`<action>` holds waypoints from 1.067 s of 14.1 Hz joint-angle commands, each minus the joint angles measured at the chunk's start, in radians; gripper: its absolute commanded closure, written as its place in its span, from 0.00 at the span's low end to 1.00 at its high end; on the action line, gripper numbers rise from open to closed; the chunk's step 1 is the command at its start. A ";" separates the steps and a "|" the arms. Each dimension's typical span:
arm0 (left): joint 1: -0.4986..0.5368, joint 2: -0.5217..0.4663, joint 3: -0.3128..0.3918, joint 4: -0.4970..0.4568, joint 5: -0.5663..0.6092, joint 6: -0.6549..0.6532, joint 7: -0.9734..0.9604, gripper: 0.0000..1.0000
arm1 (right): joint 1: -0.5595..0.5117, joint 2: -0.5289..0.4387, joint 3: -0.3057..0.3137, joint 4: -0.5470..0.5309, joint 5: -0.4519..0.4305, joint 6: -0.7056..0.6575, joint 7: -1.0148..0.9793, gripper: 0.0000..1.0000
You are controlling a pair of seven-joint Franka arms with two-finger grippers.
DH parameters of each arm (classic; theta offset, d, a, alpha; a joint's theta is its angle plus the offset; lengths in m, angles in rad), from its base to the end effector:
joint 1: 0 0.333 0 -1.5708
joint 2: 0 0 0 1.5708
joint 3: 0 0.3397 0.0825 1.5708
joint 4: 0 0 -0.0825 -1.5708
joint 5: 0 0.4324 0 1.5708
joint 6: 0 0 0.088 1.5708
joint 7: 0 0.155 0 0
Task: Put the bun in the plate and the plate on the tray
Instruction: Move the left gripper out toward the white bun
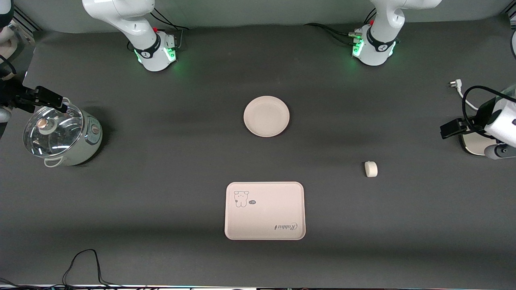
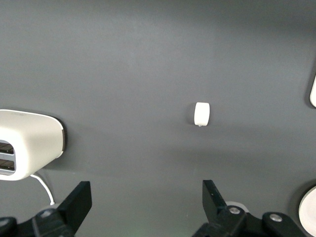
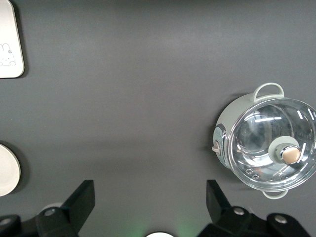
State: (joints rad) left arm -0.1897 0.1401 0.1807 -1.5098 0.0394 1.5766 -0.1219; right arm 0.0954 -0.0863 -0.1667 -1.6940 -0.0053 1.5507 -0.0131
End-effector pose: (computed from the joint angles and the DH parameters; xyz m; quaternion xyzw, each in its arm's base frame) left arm 0.6426 -0.0062 0.5465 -0.9973 -0.0551 0.0333 0.0345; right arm 0.5657 -0.0445 0.5846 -0.9992 0.0285 0.0289 0.0057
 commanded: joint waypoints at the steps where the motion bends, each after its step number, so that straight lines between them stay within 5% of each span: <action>1: 0.077 0.032 -0.010 0.034 -0.025 -0.024 0.027 0.00 | 0.010 -0.019 0.001 -0.015 -0.025 0.008 0.027 0.00; 3: 0.234 0.032 -0.192 0.037 -0.036 -0.027 0.022 0.00 | 0.010 -0.019 0.001 -0.015 -0.025 0.008 0.027 0.00; 15: 0.207 0.026 -0.234 0.019 -0.046 -0.081 -0.085 0.00 | 0.010 -0.018 0.001 -0.015 -0.025 0.008 0.027 0.00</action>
State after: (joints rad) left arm 0.0317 0.1662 -0.0281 -1.5069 0.0028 1.5314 -0.1352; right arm 0.0955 -0.0865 -0.1661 -1.6940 -0.0053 1.5507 -0.0126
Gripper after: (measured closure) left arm 0.000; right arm 0.000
